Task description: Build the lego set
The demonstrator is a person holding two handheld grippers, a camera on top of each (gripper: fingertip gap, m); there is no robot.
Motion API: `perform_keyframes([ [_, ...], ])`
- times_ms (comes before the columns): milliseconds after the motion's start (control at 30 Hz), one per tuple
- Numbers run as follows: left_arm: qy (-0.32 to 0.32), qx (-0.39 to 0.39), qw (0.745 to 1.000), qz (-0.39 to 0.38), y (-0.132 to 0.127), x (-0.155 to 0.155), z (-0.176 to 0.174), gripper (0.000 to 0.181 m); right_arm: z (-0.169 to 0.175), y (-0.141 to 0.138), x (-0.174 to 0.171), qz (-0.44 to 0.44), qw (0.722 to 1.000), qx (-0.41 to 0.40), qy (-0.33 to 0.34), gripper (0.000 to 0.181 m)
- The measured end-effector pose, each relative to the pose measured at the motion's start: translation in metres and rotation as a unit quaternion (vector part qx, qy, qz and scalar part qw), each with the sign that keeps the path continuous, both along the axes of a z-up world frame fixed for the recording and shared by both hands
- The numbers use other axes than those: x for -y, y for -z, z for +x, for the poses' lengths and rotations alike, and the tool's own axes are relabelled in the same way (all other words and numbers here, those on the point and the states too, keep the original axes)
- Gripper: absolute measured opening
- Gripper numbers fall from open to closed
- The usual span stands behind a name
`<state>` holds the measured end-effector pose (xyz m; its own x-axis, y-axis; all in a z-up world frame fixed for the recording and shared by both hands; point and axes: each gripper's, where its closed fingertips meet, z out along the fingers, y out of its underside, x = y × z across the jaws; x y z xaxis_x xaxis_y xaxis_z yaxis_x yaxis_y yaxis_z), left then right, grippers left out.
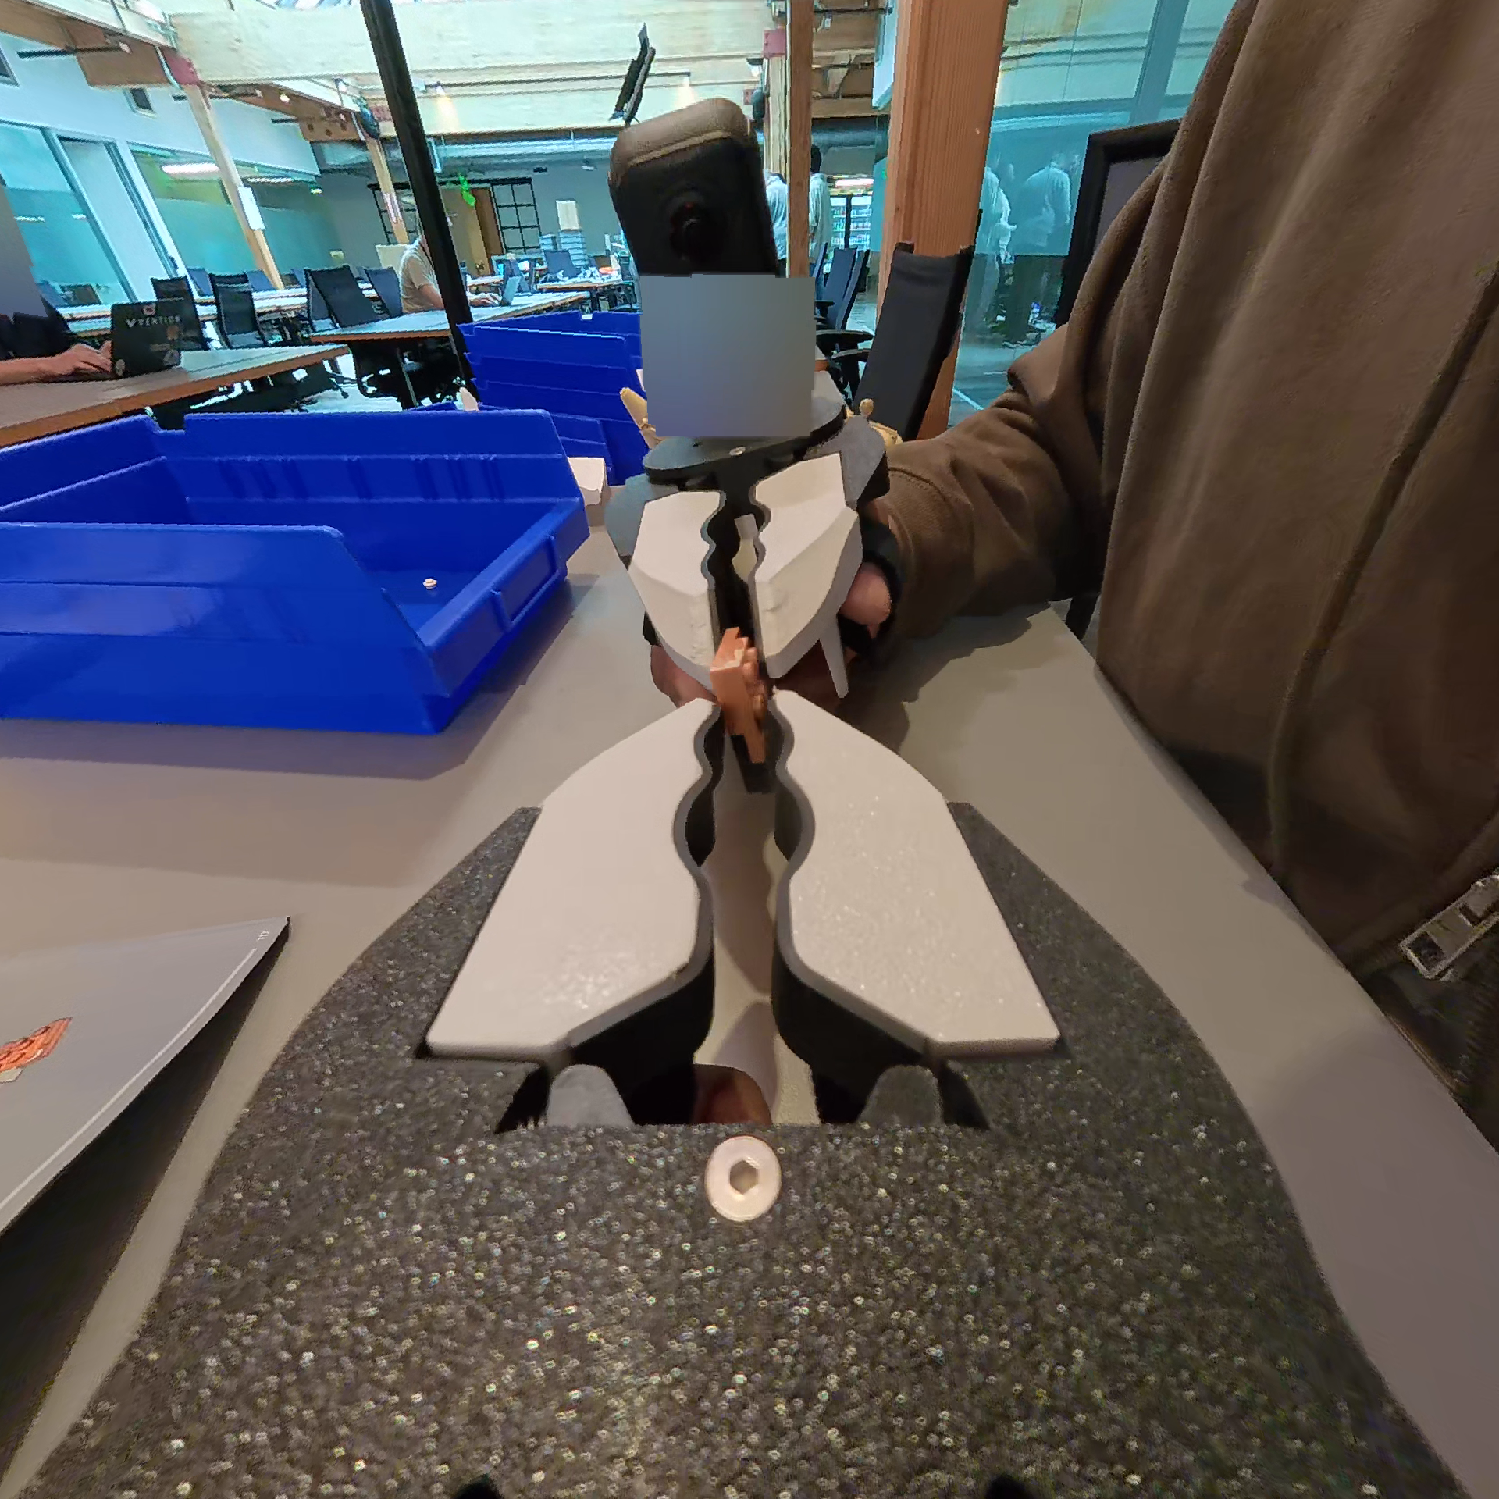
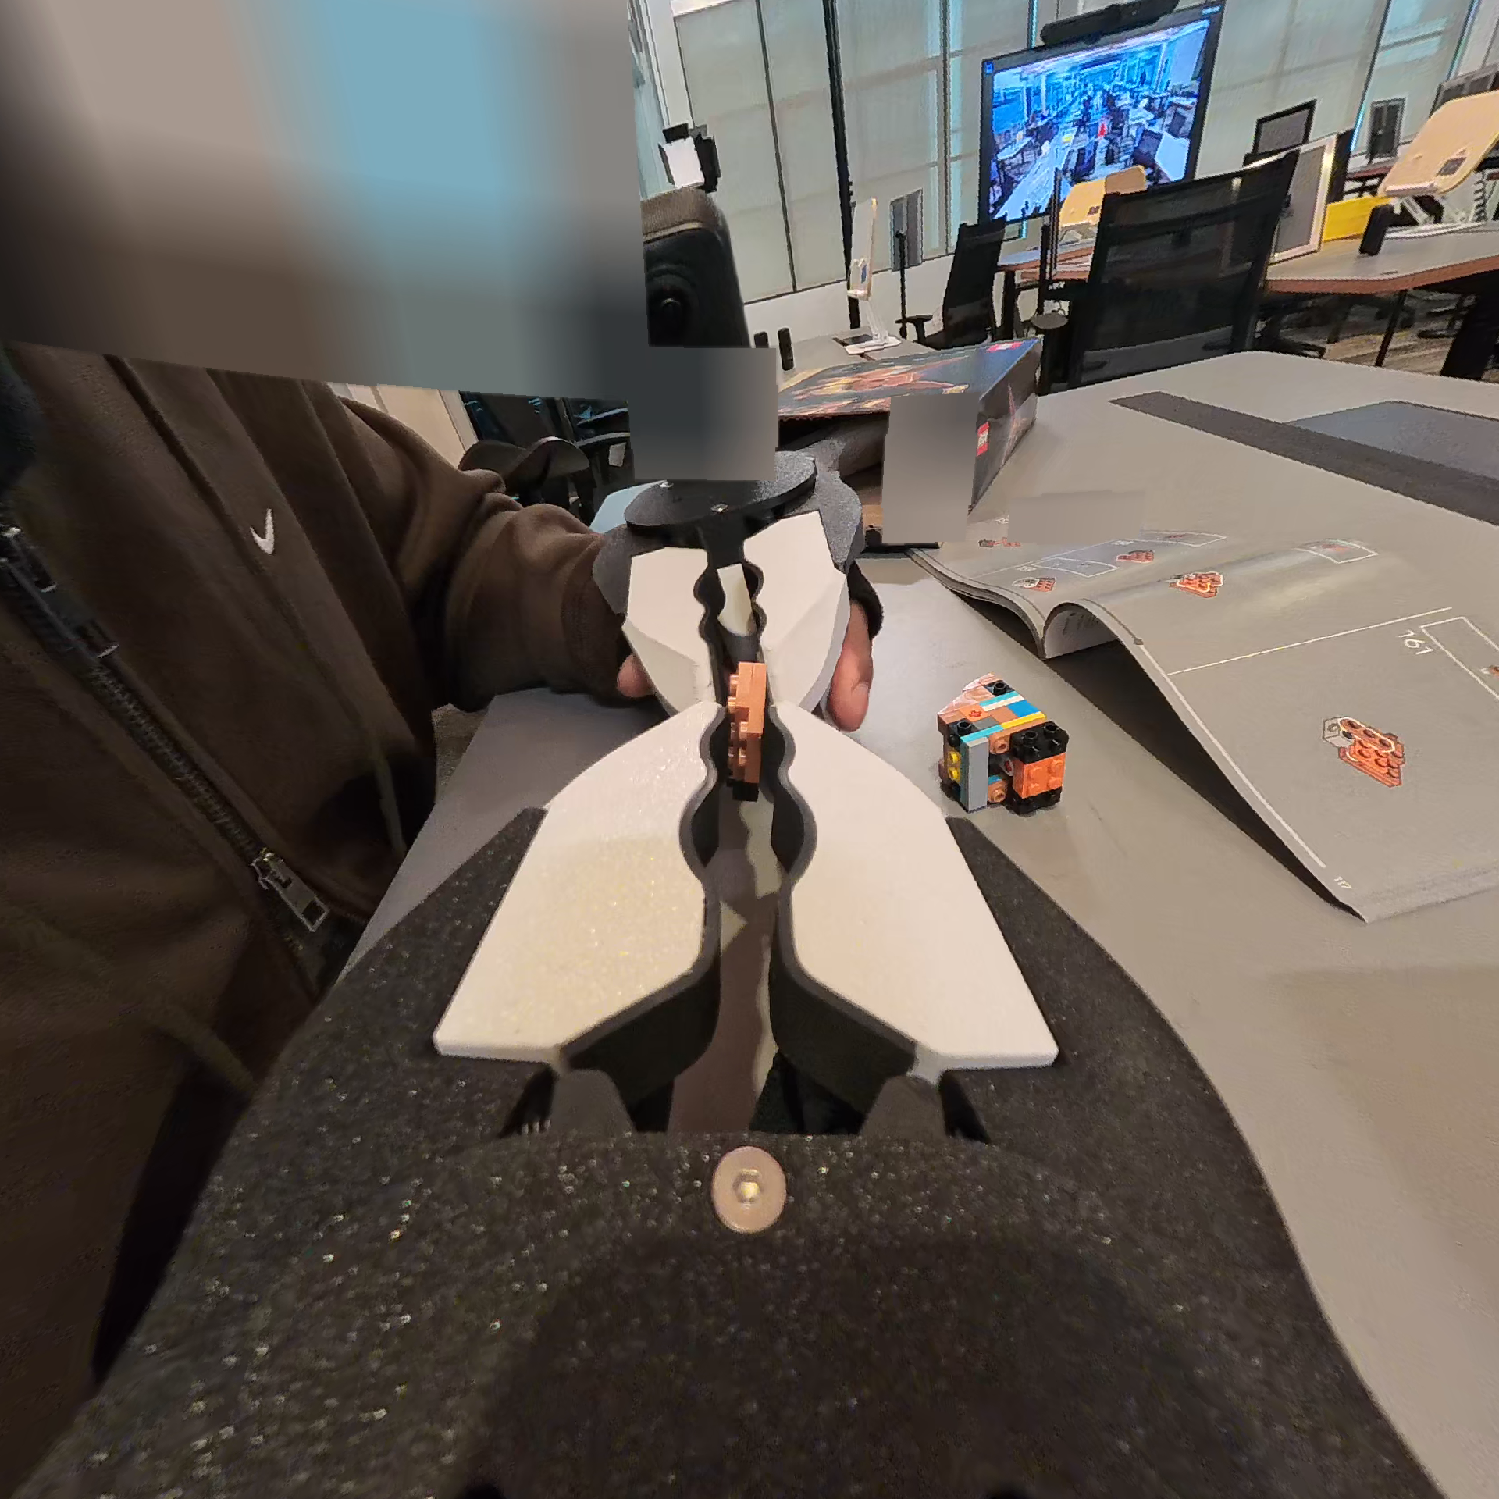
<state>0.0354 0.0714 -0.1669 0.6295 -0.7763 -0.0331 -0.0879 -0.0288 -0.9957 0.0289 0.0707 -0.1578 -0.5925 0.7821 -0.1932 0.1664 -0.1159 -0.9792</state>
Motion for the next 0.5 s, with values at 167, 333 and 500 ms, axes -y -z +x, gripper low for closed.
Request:
perform_keyframes([
  [167, 0.007, 0.0, 1.0, -0.006, 0.0011, 0.0013, -0.0007, 0.008, -0.0005, 0.0005, 0.0024, 0.01, 1.0, -0.005, 0.0, 0.007],
  [333, 0.001, 0.0, 1.0, -0.001, 0.0002, 0.0004, -0.0019, 0.008, -0.0017, -0.0004, 0.0021, 0.022, 1.0, -0.013, 0.01, 0.007],
  [500, -0.019, 0.001, 1.0, 0.007, -0.0017, -0.0031, -0.0061, 0.008, -0.0059, -0.001, -0.0018, 0.003, 1.0, -0.004, 0.022, 0.009],
])
